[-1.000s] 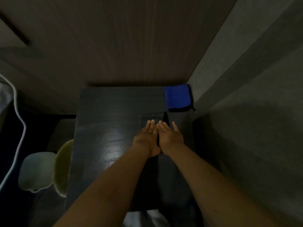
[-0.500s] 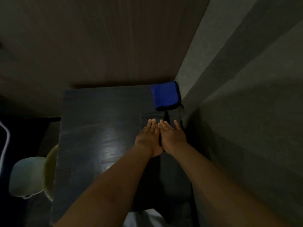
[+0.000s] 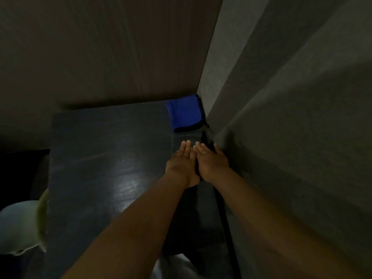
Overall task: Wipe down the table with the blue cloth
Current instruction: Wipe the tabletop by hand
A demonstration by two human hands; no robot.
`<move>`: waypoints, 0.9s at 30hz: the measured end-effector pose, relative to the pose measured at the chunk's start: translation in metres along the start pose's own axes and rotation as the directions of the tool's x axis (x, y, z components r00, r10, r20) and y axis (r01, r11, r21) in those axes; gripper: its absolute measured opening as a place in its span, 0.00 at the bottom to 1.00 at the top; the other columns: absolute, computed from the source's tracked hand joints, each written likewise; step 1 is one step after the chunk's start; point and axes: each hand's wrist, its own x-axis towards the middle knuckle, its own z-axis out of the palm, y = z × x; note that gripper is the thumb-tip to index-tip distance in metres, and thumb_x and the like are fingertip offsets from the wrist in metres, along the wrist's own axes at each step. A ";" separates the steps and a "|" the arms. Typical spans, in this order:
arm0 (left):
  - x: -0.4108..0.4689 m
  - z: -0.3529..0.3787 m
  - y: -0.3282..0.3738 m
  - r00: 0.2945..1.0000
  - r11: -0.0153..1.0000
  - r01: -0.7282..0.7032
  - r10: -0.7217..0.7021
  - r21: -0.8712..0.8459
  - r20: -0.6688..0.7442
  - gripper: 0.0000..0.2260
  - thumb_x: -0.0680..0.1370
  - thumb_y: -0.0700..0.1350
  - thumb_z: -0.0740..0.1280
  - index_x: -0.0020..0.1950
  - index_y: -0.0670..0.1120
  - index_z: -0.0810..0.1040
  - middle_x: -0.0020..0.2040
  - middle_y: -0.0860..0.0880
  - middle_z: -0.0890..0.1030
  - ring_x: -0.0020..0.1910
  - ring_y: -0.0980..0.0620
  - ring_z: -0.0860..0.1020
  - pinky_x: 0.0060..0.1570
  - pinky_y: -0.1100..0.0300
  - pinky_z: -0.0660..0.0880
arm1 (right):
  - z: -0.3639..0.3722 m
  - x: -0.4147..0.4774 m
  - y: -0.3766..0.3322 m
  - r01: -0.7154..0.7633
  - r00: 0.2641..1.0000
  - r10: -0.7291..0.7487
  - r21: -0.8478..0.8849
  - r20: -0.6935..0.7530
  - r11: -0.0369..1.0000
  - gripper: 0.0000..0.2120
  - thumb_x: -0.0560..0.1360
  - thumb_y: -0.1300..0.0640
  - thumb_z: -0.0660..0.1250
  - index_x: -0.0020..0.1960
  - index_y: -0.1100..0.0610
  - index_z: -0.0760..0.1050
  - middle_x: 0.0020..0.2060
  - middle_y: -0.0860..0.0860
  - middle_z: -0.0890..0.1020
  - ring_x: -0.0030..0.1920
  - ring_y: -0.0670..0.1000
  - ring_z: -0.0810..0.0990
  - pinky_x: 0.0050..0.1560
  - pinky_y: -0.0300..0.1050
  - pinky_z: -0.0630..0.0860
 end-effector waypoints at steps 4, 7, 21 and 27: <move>-0.003 -0.003 0.000 1.000 1.000 0.009 -0.008 -0.007 0.011 0.44 0.77 0.60 0.61 0.77 0.43 0.35 0.77 0.43 0.34 0.76 0.47 0.34 0.75 0.53 0.41 | 0.000 0.000 0.002 0.022 1.000 -0.023 0.094 0.012 0.995 0.33 0.82 0.52 0.54 0.79 0.54 0.38 0.78 0.49 0.40 0.78 0.48 0.41 0.77 0.53 0.39; -0.006 -0.005 0.000 1.000 1.000 0.014 -0.014 0.019 0.005 0.43 0.77 0.59 0.60 0.77 0.42 0.35 0.77 0.43 0.34 0.76 0.47 0.35 0.74 0.54 0.41 | 0.002 0.002 0.000 0.037 0.999 -0.035 0.191 -0.014 0.981 0.32 0.82 0.53 0.55 0.79 0.54 0.40 0.78 0.50 0.41 0.78 0.48 0.41 0.77 0.52 0.41; -0.029 0.005 -0.025 0.996 0.983 0.085 -0.081 0.160 -0.036 0.37 0.80 0.60 0.52 0.76 0.41 0.35 0.77 0.42 0.34 0.76 0.46 0.35 0.76 0.51 0.43 | 0.002 0.002 -0.036 0.053 0.998 -0.048 0.151 -0.035 0.987 0.31 0.81 0.52 0.52 0.79 0.56 0.41 0.78 0.52 0.41 0.78 0.49 0.42 0.77 0.49 0.42; -0.047 0.012 -0.061 0.990 0.981 0.141 -0.136 0.132 -0.043 0.38 0.79 0.59 0.54 0.77 0.42 0.36 0.77 0.43 0.33 0.76 0.47 0.35 0.76 0.52 0.43 | -0.005 0.002 -0.078 0.089 0.996 -0.090 0.115 0.006 0.989 0.30 0.82 0.52 0.49 0.79 0.56 0.39 0.78 0.51 0.40 0.78 0.49 0.41 0.77 0.50 0.41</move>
